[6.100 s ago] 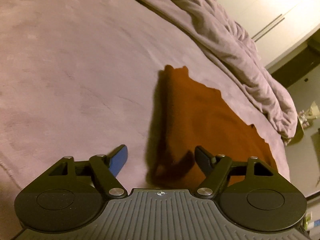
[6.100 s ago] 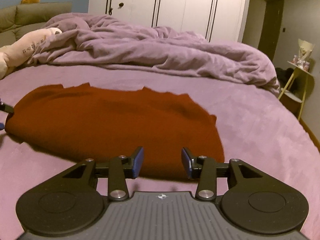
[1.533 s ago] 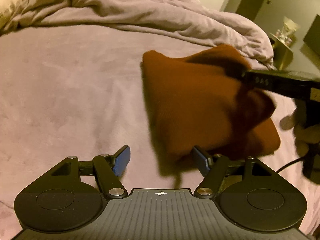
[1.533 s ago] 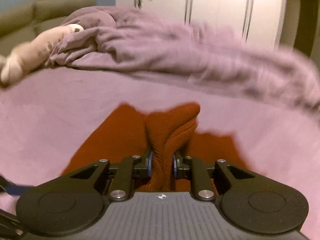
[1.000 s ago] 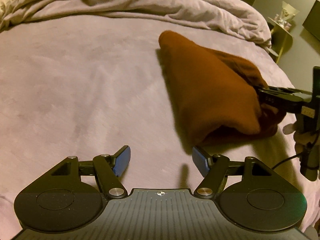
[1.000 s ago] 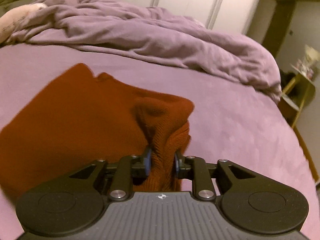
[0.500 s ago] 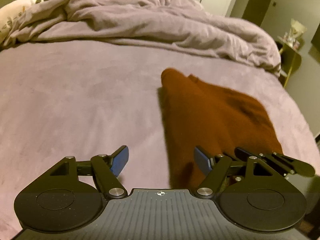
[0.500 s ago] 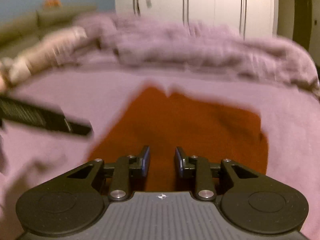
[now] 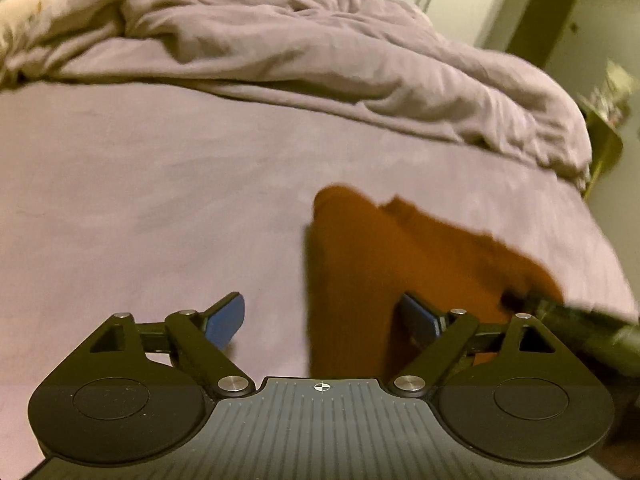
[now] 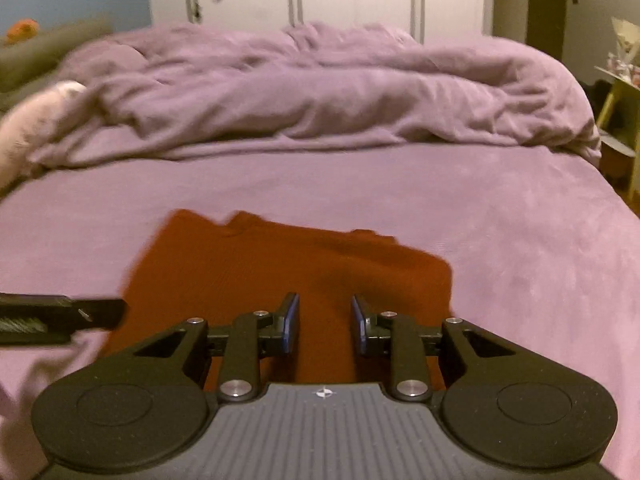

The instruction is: Fold small clothes

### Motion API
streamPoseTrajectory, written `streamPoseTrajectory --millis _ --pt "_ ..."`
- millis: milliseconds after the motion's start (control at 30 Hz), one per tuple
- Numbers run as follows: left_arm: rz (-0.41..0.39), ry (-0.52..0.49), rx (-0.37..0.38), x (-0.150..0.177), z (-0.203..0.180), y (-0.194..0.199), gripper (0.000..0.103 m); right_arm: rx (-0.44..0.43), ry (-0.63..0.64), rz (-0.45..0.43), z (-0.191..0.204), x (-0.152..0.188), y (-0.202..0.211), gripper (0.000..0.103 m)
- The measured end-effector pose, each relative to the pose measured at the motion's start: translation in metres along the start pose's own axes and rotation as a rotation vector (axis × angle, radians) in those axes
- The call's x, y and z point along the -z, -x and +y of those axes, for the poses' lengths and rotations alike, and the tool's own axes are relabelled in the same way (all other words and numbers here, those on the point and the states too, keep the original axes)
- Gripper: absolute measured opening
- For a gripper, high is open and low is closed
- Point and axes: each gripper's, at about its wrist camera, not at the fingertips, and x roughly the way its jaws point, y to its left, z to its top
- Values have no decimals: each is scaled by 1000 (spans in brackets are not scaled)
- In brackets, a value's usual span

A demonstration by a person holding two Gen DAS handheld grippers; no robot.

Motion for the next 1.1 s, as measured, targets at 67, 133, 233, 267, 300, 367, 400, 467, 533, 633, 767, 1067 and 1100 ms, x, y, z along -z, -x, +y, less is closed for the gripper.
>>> streamPoseTrajectory --millis 67,133,233,267,300,367,400,467,533,633,767,1067,1100 --pt "5 19 -4 -9 -2 -19 93 31 18 63 -3 -3 -22 26" --pt "22 5 -46 -13 -6 -39 93 57 44 103 -7 -2 -38 26" --pt "4 -75 -110 -5 -13 -58 98 56 58 101 -9 -3 -50 27" --pt "-13 -99 -117 -1 -15 -61 101 59 73 95 -8 -2 -52 27" --pt "-30 -117 -125 1 -15 -61 103 63 85 94 -6 -3 -56 27" --pt "-34 -111 -105 2 -9 -58 103 57 86 93 -7 -5 -56 29" --pt "-27 -88 -84 2 -4 -53 103 42 77 87 -10 -7 -55 29" --pt "-19 -33 8 4 11 -34 103 -24 10 53 -22 -4 -42 35" --pt "-16 -18 100 10 26 -12 102 -121 -110 13 -39 5 -15 55" --pt "29 -56 198 21 41 11 102 -154 -197 -66 -63 35 31 86" --pt "92 -37 279 26 44 6 102 -238 -335 16 -97 69 42 87" --pt "198 61 358 21 27 -32 84 -465 -526 123 -115 65 -3 64" --pt "196 50 359 22 24 -34 83 -475 -543 122 -115 66 -7 64"
